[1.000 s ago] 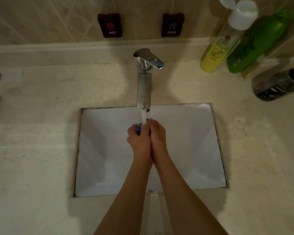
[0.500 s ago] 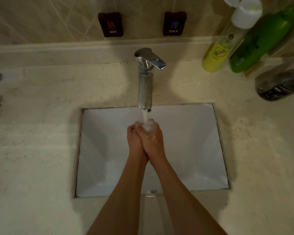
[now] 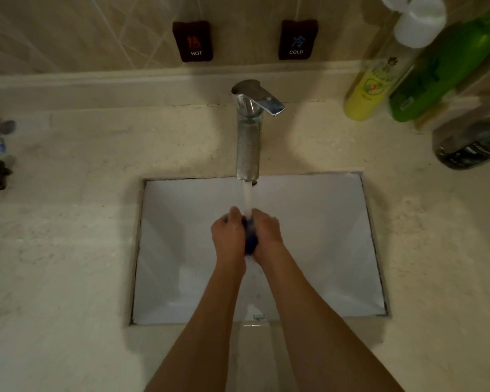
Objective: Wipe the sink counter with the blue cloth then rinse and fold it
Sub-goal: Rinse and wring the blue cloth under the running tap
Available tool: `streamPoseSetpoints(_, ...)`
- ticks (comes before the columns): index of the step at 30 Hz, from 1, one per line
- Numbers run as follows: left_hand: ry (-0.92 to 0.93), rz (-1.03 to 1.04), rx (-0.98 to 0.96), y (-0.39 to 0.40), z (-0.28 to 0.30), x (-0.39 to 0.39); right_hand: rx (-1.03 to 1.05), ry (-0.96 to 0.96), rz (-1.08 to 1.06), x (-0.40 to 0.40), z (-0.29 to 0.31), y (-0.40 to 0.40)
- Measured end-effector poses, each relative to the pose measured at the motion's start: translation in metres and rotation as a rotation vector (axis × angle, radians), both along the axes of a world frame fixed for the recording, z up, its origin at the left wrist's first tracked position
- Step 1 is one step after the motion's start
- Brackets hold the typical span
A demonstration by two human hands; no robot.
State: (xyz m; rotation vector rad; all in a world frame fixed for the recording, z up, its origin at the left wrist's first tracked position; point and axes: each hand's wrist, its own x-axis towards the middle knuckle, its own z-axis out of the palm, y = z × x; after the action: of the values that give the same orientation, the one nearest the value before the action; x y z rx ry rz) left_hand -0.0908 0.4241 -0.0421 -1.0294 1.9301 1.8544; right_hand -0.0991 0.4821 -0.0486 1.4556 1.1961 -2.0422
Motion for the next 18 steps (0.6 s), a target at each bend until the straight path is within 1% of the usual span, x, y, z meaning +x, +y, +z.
streamPoseSetpoints(2, 0.007, 0.075, 0.052, -0.003, 0.002, -0.006, -0.058, 0.035, -0.099, 0.001, 0.004, 0.004)
streamPoseSetpoints(4, 0.015, 0.145, 0.106, -0.006, 0.005, -0.012, -0.200, 0.035, -0.210, 0.003, 0.005, 0.008)
streamPoseSetpoints(7, -0.011, 0.081, 0.219, -0.003, 0.001, -0.015, -0.357, 0.191, -0.289, 0.015, -0.001, 0.006)
streamPoseSetpoints(8, -0.013, 0.067, 0.190, 0.001, 0.003, -0.014, -0.382, 0.248, -0.288, 0.019, -0.003, 0.004)
streamPoseSetpoints(9, -0.012, 0.033, 0.137, 0.003, -0.001, -0.013, -0.363, 0.296, -0.252, 0.023, 0.000, 0.002)
streamPoseSetpoints(11, -0.002, -0.003, -0.011, 0.005, -0.005, -0.013, -0.220, 0.373, -0.117, 0.029, 0.004, -0.004)
streamPoseSetpoints(12, 0.030, 0.011, -0.011, 0.005, -0.004, -0.013, -0.130, 0.407, -0.052, 0.031, 0.005, -0.006)
streamPoseSetpoints(14, 0.093, 0.025, 0.069, 0.005, 0.003, -0.010, 0.025, 0.452, 0.059, 0.035, 0.010, -0.008)
streamPoseSetpoints(15, 0.099, 0.028, 0.130, 0.006, 0.005, -0.008, 0.096, 0.465, 0.108, 0.036, 0.012, -0.009)
streamPoseSetpoints(16, 0.102, 0.003, 0.150, 0.008, 0.008, -0.006, 0.179, 0.471, 0.147, 0.036, 0.012, -0.010)
streamPoseSetpoints(18, 0.078, -0.068, 0.082, 0.011, 0.010, -0.004, 0.364, 0.488, 0.196, 0.034, 0.013, -0.010)
